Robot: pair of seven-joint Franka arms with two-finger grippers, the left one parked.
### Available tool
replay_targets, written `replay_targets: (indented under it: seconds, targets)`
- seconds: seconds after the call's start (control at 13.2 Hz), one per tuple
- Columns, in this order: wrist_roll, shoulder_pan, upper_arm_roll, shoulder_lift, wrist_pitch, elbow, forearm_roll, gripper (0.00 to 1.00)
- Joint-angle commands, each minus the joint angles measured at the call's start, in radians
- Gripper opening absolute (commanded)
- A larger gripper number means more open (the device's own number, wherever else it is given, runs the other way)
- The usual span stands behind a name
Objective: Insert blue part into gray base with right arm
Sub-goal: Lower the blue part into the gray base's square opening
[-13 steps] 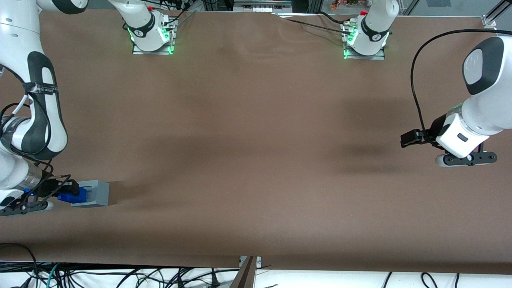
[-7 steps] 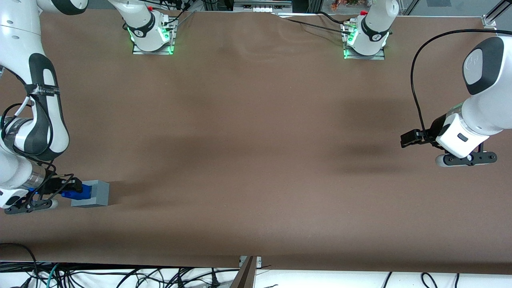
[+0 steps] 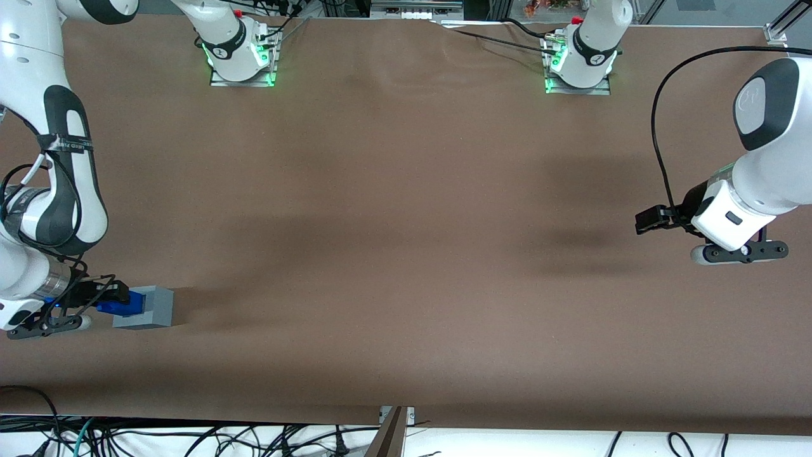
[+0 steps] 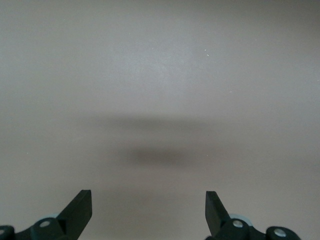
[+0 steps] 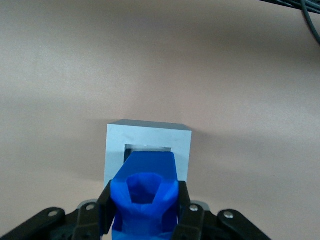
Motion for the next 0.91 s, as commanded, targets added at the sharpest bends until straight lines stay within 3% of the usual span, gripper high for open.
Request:
replay_targets:
  seconds: [0.0,0.83]
  targets:
    - [-0.015,-0.010,0.011,0.017,0.001,-0.009,0.013,0.30]
    - [0.003,-0.001,0.014,0.027,-0.006,-0.017,0.028,0.30]
